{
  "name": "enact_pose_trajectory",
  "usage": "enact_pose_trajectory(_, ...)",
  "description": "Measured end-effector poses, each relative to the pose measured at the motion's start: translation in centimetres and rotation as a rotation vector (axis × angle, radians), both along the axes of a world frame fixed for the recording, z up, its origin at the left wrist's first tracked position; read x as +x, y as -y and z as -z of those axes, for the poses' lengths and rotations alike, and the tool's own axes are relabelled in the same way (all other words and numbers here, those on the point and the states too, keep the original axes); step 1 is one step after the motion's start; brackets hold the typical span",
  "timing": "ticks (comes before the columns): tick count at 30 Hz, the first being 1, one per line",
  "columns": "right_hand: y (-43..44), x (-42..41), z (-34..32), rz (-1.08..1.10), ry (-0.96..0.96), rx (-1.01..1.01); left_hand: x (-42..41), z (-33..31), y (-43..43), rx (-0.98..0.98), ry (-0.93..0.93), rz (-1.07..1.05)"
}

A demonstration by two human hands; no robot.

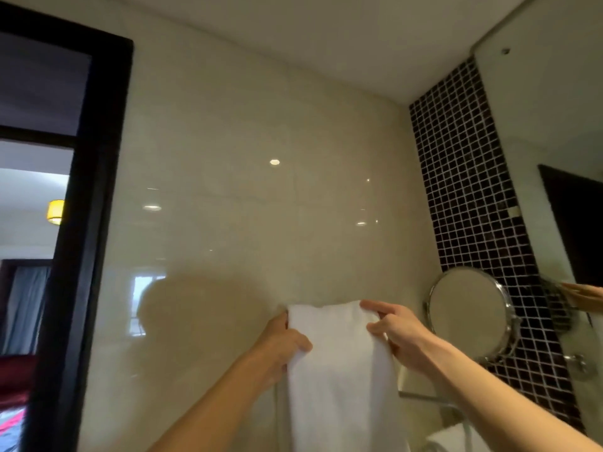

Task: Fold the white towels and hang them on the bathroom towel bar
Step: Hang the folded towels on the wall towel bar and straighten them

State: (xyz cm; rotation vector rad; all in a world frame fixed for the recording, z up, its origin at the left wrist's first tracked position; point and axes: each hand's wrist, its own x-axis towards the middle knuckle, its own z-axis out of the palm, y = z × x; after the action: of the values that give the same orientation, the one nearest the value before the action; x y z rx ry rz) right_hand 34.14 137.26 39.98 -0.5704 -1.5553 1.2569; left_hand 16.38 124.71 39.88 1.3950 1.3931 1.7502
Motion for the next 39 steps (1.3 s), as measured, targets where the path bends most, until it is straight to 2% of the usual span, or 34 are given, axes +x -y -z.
enact_pose_trajectory(3, -1.2, -0.9, 2.1, -0.018, 0.104, -0.055, -0.9, 2.1, -1.0, -0.045, 0.015, -0.103)
enact_pose_trajectory(7, -1.9, -1.7, 4.7, -0.013, 0.271, -0.106, -1.6, 5.6, -2.4, -0.118, 0.162, -0.242)
enact_pose_trajectory(15, -3.3, -1.6, 9.6, -0.017, 0.463, -0.155, -2.5, 11.4, -4.0, -0.45, 0.199, -0.146)
enact_pose_trajectory(20, -2.6, -1.0, 11.3, -0.023, 0.621, -0.177, -2.0, 12.3, -3.6, -0.56, 0.069, -0.199)
enact_pose_trajectory(25, -1.5, -1.4, 13.0, 0.056, 0.671, -0.157, -1.7, 12.8, -3.0, -0.574, -0.075, -0.275)
enact_pose_trajectory(28, -1.4, -2.1, 14.2, 0.174, 0.619, -0.135, -1.6, 13.4, -2.5, -0.591, -0.222, -0.308)
enact_pose_trajectory(34, -1.9, -3.9, 16.3, 0.334, 0.629, 0.017, -1.5, 15.1, -2.0, -0.545, -0.515, -0.425)
enact_pose_trajectory(39, -1.8, -4.5, 17.4, 0.342, 0.774, 0.185, -1.5, 16.6, -1.7, -0.56, -0.736, -0.441)
